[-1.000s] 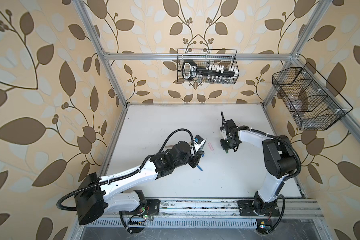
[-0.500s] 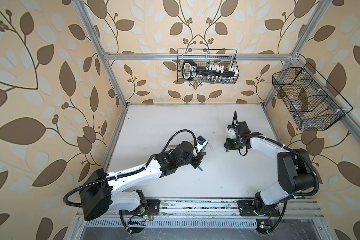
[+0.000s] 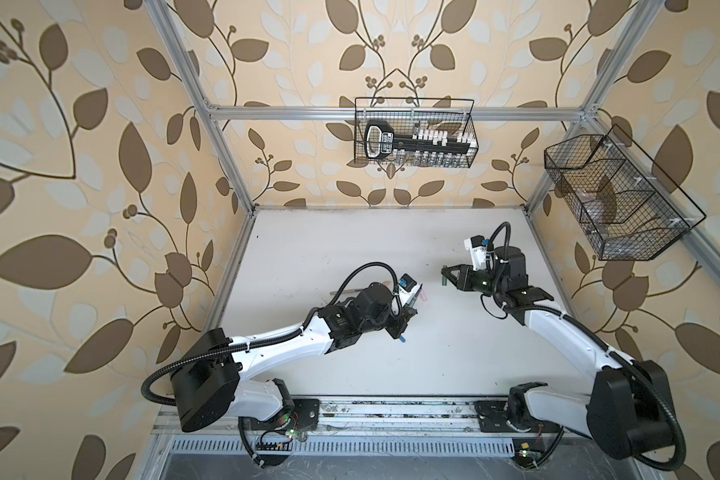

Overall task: Insert the pens into the pen caps
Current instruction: 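Carry the green cap toward the green pen held by the left gripper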

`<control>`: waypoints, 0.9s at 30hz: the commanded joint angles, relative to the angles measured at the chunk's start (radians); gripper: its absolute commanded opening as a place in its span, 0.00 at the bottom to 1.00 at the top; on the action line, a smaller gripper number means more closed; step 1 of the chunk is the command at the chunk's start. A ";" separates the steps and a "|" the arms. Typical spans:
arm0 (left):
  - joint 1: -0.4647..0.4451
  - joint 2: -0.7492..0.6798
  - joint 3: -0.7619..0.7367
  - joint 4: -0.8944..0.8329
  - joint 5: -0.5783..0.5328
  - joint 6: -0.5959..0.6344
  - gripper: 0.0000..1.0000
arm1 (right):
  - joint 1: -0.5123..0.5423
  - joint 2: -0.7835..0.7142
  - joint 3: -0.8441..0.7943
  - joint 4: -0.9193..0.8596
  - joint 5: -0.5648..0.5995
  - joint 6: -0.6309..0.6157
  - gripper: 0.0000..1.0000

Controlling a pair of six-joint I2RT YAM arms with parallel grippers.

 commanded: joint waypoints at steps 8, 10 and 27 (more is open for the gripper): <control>0.002 0.052 0.058 0.063 0.105 -0.025 0.00 | 0.064 -0.162 -0.078 0.248 0.005 0.228 0.20; 0.002 0.053 0.065 0.056 0.111 -0.021 0.00 | 0.072 -0.170 -0.081 0.271 0.012 0.248 0.20; 0.002 0.008 0.046 0.078 0.130 -0.029 0.00 | 0.165 -0.180 -0.088 0.328 0.017 0.295 0.20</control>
